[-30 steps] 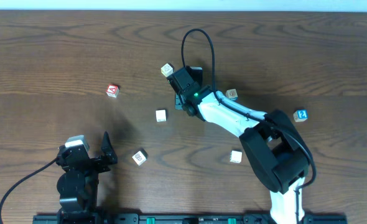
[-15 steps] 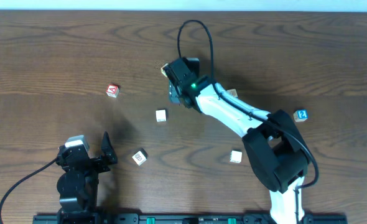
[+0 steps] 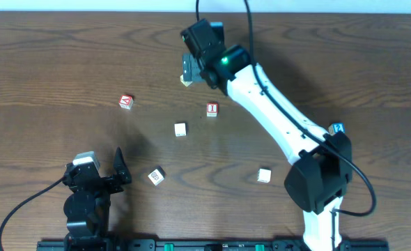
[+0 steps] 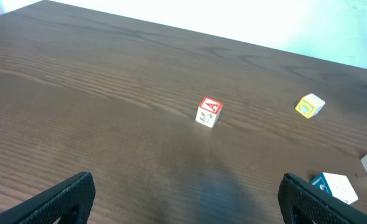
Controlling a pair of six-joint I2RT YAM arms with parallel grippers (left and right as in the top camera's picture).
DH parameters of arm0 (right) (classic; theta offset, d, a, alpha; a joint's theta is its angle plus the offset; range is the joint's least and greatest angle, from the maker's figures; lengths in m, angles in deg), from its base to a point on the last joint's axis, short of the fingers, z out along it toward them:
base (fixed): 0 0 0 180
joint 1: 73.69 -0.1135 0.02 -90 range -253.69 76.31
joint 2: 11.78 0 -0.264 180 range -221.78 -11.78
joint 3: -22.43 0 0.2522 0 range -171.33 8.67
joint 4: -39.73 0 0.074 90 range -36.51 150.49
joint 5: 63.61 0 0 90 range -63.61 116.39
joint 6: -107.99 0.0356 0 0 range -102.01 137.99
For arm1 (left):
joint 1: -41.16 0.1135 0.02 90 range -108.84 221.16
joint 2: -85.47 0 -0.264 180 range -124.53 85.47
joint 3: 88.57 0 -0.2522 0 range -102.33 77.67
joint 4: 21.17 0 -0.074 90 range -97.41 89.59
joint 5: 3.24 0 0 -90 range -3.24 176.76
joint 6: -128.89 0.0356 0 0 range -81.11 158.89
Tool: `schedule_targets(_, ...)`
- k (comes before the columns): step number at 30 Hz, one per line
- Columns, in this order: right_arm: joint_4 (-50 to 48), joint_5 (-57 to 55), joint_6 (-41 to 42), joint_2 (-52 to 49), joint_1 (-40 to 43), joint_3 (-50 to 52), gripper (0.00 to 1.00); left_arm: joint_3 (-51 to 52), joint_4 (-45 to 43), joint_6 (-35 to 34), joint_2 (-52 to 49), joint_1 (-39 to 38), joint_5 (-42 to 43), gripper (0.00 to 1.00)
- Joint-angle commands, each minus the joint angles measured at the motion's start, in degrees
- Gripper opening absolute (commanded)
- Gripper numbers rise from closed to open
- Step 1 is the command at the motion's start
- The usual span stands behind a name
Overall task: Spell out Ai2
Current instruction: 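Lift the right gripper and move it right toward the blue '2' block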
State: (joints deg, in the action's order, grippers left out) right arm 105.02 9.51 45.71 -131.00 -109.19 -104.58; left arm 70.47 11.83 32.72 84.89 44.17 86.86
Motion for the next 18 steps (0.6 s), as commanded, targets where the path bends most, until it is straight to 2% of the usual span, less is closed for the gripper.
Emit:
schedule_targets(1, 3.17, -0.83, -4.02, 1.16, 0.85, -5.84, 0.99, 1.27, 0.42, 0.31, 0.33, 0.24, 0.57, 0.95)
schedule_targets(7, 9.94, -0.26, -6.23, 4.13, 1.09, -12.07, 0.99, 1.27, 0.42, 0.31, 0.33, 0.24, 0.57, 0.95)
schedule_targets(18, 21.31, -0.28, -6.56, 15.15, 2.32, -12.44, 0.99, 1.27, 0.42, 0.31, 0.33, 0.24, 0.57, 0.95)
